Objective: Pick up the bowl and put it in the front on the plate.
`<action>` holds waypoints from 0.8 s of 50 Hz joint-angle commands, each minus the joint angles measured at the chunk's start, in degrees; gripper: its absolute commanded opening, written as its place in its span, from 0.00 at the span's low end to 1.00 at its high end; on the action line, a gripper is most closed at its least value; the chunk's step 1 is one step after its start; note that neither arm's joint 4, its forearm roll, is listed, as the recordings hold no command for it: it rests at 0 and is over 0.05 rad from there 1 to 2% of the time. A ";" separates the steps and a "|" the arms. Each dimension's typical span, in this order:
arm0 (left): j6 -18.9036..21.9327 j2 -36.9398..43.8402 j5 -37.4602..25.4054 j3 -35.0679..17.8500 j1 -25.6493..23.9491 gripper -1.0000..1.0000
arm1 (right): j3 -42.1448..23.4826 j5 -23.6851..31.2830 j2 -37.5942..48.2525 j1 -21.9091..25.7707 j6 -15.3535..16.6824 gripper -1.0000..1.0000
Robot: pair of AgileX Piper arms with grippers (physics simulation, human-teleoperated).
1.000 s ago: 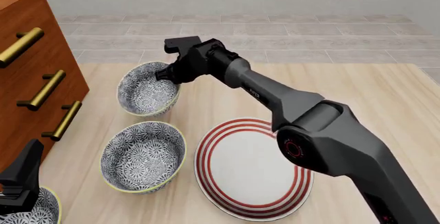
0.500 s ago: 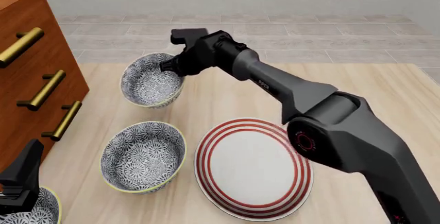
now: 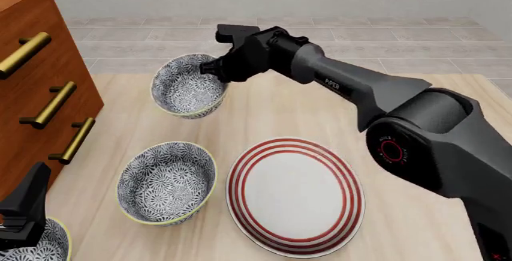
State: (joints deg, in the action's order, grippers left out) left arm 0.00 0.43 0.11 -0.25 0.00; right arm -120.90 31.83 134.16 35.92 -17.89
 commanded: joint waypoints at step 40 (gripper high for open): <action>0.00 0.00 0.00 0.00 0.00 1.00 | 32.14 -10.16 -21.73 -2.57 -8.81 0.00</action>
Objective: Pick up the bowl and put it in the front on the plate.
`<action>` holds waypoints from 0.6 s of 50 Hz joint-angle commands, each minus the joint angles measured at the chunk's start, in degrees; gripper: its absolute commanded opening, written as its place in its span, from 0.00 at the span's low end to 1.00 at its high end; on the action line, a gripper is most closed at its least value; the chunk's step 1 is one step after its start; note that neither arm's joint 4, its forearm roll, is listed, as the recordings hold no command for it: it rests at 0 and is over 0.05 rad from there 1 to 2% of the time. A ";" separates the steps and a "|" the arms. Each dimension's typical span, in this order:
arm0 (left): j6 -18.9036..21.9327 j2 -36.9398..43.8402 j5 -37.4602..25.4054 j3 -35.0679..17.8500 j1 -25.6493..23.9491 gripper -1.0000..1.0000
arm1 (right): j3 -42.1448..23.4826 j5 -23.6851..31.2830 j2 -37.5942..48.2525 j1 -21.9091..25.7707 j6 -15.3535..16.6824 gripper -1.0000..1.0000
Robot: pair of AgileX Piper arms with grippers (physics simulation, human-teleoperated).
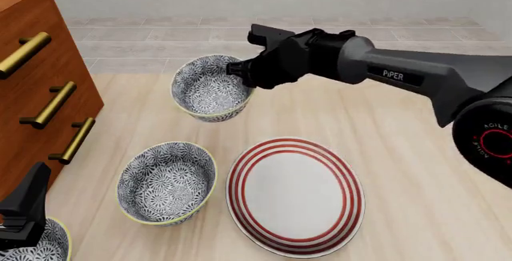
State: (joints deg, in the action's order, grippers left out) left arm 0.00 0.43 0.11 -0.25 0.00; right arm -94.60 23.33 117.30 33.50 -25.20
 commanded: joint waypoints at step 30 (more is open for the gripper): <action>0.00 0.00 0.00 0.00 0.00 1.00 | 23.22 -7.76 -18.04 -1.33 -3.60 0.00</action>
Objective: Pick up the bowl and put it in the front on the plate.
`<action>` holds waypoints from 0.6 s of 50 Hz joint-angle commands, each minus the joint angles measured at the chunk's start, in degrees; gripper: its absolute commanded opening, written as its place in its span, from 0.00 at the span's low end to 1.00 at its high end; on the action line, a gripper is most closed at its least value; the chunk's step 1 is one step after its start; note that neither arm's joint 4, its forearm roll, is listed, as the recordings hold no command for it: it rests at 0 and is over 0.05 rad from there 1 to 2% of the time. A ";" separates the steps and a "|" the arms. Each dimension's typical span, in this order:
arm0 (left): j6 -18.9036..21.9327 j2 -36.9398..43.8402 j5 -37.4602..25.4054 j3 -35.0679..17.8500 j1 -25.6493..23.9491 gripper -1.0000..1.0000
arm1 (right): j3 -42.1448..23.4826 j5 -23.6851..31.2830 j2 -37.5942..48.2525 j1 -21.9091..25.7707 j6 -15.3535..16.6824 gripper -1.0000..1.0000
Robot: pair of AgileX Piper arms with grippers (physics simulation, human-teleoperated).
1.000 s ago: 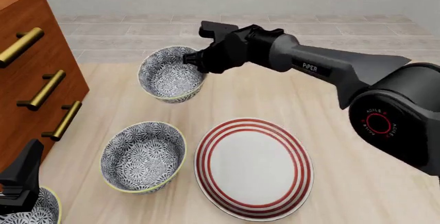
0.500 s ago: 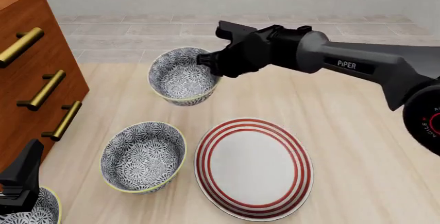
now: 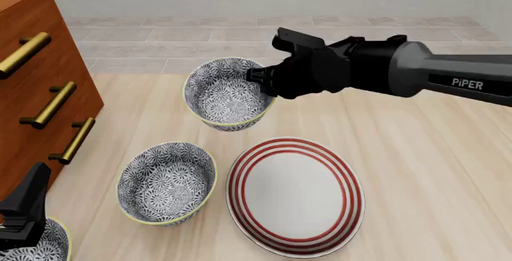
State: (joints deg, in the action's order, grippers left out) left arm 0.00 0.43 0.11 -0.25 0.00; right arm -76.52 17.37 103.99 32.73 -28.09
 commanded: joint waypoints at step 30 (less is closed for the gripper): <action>0.00 0.00 0.00 0.00 0.00 1.00 | 17.41 -4.02 -15.99 -3.36 -1.74 0.00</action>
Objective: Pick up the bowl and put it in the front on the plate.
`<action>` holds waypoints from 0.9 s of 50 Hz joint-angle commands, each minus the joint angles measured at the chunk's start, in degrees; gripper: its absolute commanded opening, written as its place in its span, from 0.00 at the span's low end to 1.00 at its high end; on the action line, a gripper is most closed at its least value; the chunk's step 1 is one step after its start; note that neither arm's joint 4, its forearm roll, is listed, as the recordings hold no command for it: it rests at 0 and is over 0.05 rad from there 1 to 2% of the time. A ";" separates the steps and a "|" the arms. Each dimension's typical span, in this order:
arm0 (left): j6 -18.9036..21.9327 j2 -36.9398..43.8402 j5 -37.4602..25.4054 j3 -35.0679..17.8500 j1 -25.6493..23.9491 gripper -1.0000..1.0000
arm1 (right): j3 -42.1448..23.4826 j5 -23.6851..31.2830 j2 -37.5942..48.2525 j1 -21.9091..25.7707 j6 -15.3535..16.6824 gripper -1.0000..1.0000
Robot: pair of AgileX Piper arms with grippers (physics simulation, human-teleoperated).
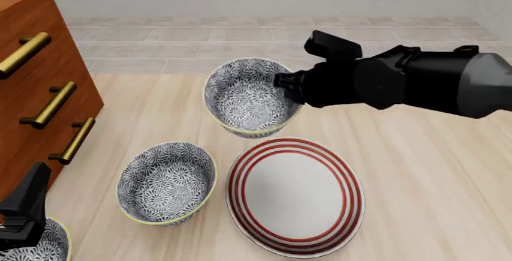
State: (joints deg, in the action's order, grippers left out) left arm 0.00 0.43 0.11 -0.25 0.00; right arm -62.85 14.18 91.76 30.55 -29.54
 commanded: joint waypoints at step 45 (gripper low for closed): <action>0.00 0.00 0.00 0.00 0.00 1.00 | 20.08 -3.41 -14.82 -4.93 -2.03 0.00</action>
State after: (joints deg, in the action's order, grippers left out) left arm 0.00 0.43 0.11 -0.25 0.00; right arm -45.52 11.34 79.03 26.29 -31.11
